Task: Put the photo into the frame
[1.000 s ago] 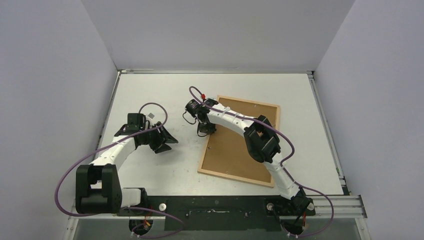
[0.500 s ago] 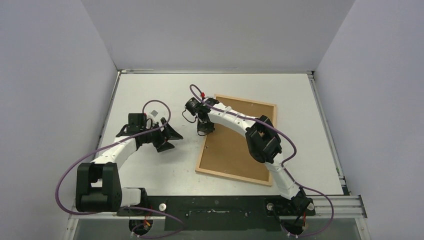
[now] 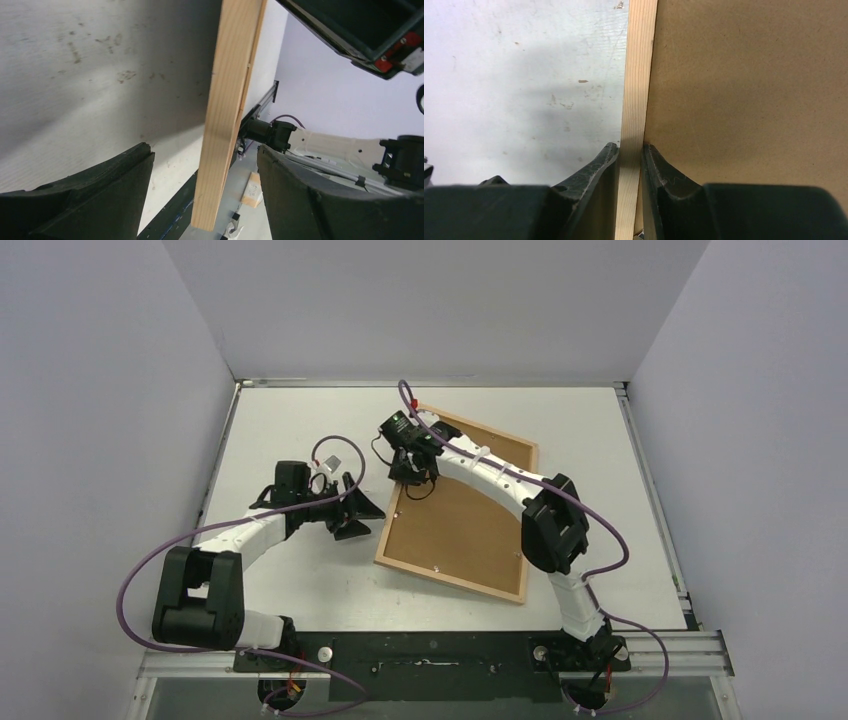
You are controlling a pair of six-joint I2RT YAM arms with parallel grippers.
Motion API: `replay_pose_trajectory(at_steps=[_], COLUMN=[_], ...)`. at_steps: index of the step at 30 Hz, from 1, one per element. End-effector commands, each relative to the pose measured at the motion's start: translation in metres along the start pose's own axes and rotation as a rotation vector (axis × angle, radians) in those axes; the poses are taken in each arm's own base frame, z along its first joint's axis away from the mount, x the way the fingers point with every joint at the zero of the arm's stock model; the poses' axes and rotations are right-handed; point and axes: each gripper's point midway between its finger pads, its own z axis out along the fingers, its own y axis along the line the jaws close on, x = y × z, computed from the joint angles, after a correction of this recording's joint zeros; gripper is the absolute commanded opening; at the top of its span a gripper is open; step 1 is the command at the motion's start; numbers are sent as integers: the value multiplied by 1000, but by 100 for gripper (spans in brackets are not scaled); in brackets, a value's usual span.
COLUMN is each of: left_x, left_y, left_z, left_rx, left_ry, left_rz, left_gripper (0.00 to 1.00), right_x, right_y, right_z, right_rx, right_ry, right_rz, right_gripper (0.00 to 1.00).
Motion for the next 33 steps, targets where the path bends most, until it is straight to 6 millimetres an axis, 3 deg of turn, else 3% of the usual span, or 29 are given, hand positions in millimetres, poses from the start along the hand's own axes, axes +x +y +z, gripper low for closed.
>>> replay_pose_trajectory(at_steps=[1,9,17,25,33], left_x=[0,5,9,0,-6], left_y=[-37,-53,-44,-38,-56], left_z=[-5,-4,7,9,-3], left_rx=[155,215,188,132,136], left_ry=[31,66,69,22,-37], left_rz=[116,151,148,186,241], left_gripper=[73,63,49,55,26], right_x=[-35,-42,-45,-45,-47], right_y=[41,56,68,74,77], right_z=[-45,-55,-62,-65,-66], right_rx=[-203,-279,-346,-383,-404], right_ry=[-86,-85,-78,-55,-49], right_rz=[108,170,219,234,258], right_gripper=[0,0,0,0,0])
